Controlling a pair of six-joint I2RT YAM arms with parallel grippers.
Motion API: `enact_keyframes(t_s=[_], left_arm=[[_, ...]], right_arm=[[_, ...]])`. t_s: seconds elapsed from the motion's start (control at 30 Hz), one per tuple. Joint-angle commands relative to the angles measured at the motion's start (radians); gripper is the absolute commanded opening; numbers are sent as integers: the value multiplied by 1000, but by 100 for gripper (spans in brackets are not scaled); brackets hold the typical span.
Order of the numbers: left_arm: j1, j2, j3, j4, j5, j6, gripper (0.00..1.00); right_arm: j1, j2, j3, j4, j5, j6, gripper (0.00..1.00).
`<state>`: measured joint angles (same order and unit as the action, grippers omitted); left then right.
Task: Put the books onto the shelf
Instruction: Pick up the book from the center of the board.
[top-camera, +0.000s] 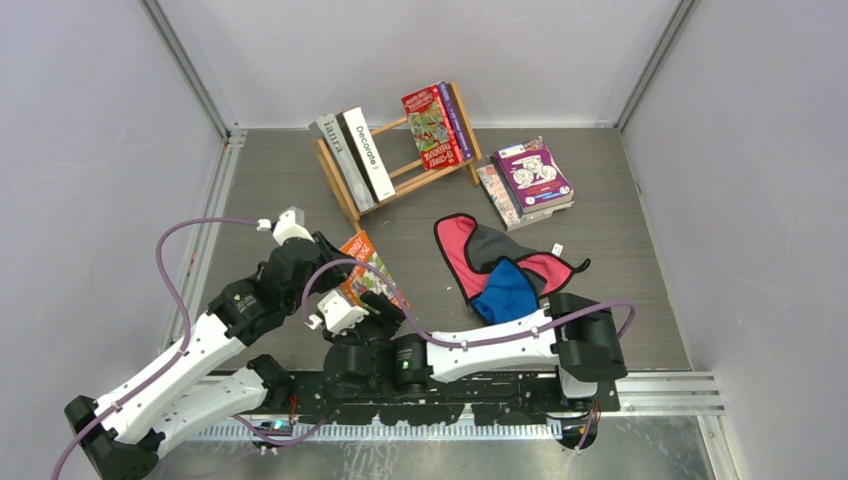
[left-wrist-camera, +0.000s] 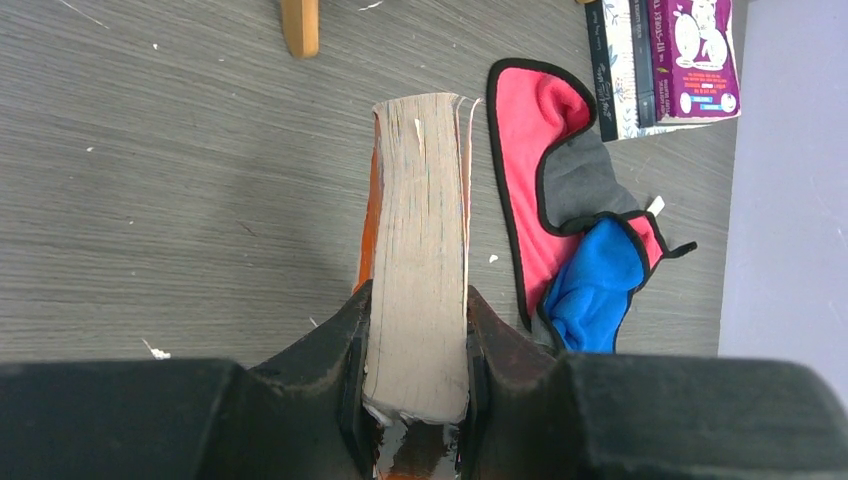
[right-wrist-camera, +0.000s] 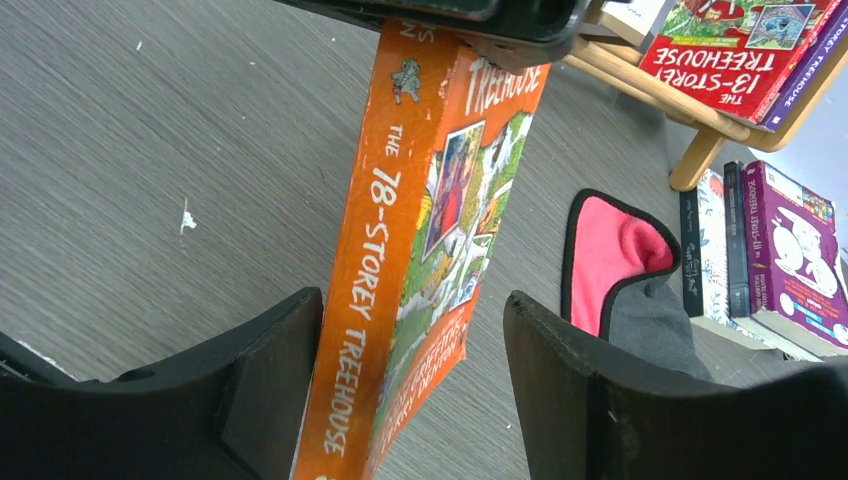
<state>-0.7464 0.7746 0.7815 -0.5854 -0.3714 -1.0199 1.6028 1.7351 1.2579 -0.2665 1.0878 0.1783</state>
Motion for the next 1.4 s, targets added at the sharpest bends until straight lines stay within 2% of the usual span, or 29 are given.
enact_keyframes(t_s=[0.0, 0.1, 0.17, 0.2, 0.3, 0.47, 0.5, 0.57, 0.67, 1.0, 1.37], left_arm=[[-12, -20, 67, 75, 2, -28, 0], [-15, -19, 71, 73, -1, -28, 0], [-16, -19, 76, 74, -1, -29, 0], [-16, -18, 78, 74, -1, -27, 0], [-16, -16, 82, 74, -3, -23, 0], [-16, -8, 81, 83, -3, -25, 0], [-16, -7, 81, 83, -4, -27, 0], [-17, -19, 79, 81, -16, -30, 3], [-17, -48, 86, 67, -49, -28, 17], [-16, -140, 161, -10, -179, 40, 41], [-16, -178, 229, -49, -273, 116, 50]], right_arm=[[-24, 27, 55, 2, -15, 3, 71], [-38, 44, 69, -8, -24, 7, 71], [-44, 51, 77, -19, -18, 12, 66], [-47, 52, 81, -26, -17, 18, 57], [-50, 50, 81, -38, -2, 26, 25], [-50, 43, 85, -58, 0, 33, 3], [-50, 40, 84, -62, -1, 35, 1], [-50, 25, 76, -64, -12, 41, 1], [-50, -20, 44, -49, -34, 51, 1], [-55, -237, -100, 14, -56, 62, 1], [-203, -394, -127, 67, -132, 15, 1]])
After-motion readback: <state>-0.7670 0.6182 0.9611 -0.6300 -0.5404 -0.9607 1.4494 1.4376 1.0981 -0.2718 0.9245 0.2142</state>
